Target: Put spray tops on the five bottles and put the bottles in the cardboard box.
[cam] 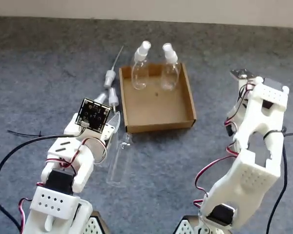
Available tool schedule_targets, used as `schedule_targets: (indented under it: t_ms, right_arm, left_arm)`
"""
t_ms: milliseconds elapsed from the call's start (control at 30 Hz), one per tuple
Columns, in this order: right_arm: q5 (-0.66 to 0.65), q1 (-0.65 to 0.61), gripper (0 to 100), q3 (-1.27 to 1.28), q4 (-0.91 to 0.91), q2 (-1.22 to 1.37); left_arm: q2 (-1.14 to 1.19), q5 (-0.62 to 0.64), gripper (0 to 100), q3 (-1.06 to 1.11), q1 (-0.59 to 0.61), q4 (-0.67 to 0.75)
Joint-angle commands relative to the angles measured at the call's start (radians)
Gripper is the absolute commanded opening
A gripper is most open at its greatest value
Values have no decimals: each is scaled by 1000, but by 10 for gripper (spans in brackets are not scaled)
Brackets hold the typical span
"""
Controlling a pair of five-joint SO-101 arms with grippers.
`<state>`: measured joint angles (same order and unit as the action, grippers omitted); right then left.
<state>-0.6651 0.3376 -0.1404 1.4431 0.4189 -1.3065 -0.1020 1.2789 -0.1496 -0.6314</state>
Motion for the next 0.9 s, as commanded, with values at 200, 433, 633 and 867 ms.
schedule_targets:
  t_ms: [200,433,633,867]
  right_arm:
    - [14,-12,169,-61,4,74]
    - [17,-12,163,-93,12,65]
    - [21,8,211,-99,13,28]
    - [44,22,256,-101,13,13]
  left_arm:
    - [-4,9,161,-2,15,21]
    - [-4,9,161,-2,15,23]
    - [-4,9,161,-2,15,23]
    - [-4,9,161,-2,15,21]
